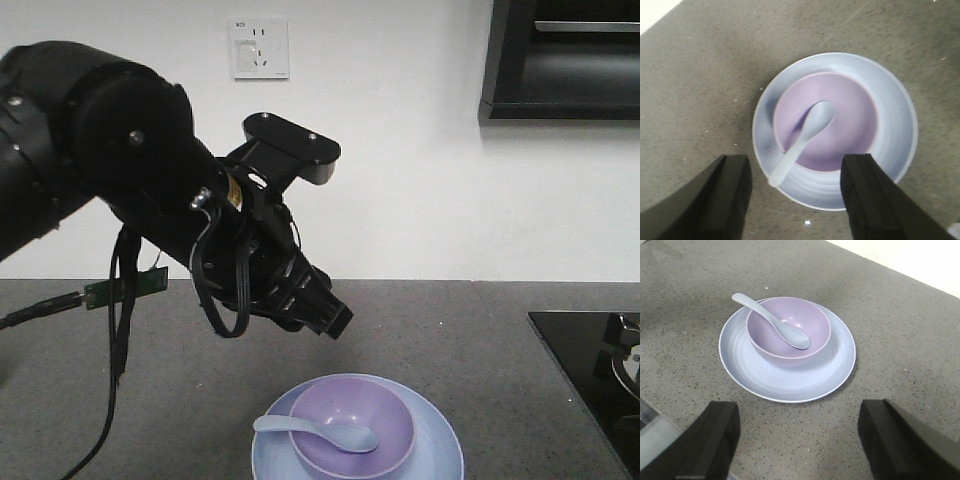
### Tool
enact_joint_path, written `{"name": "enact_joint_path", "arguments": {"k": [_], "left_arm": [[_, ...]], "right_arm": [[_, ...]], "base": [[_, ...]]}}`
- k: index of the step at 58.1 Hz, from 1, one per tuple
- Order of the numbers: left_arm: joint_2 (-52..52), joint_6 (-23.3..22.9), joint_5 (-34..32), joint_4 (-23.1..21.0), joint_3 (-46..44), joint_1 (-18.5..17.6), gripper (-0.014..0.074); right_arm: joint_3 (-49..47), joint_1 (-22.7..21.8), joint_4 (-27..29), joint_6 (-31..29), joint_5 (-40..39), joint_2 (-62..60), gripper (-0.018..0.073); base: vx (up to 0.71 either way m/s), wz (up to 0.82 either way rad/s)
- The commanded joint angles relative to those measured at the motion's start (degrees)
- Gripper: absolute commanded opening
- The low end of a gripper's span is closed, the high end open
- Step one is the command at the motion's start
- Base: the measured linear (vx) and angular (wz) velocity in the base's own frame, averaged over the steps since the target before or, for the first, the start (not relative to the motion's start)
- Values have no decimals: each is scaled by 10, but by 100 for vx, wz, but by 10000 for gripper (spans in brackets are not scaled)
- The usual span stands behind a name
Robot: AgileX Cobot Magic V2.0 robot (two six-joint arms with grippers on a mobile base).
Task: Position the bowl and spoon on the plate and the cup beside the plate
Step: 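Raise and withdraw the left gripper away from the bowl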
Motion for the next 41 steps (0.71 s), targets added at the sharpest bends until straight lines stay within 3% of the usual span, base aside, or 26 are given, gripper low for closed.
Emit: {"name": "enact_joint_path", "arguments": {"k": [1, 16, 41], "left_arm": [[-34, 4, -18, -31, -18, -4, 489], [-49, 34, -19, -64, 16, -4, 489], [-258, 12, -121, -62, 294, -4, 489]], "right_arm": [[-16, 1, -4, -4, -47, -3, 561], [-16, 1, -4, -4, -46, -3, 561], [-16, 1, -4, -4, -45, -3, 561]], "base": [[0, 0], [0, 0], [0, 0]]}}
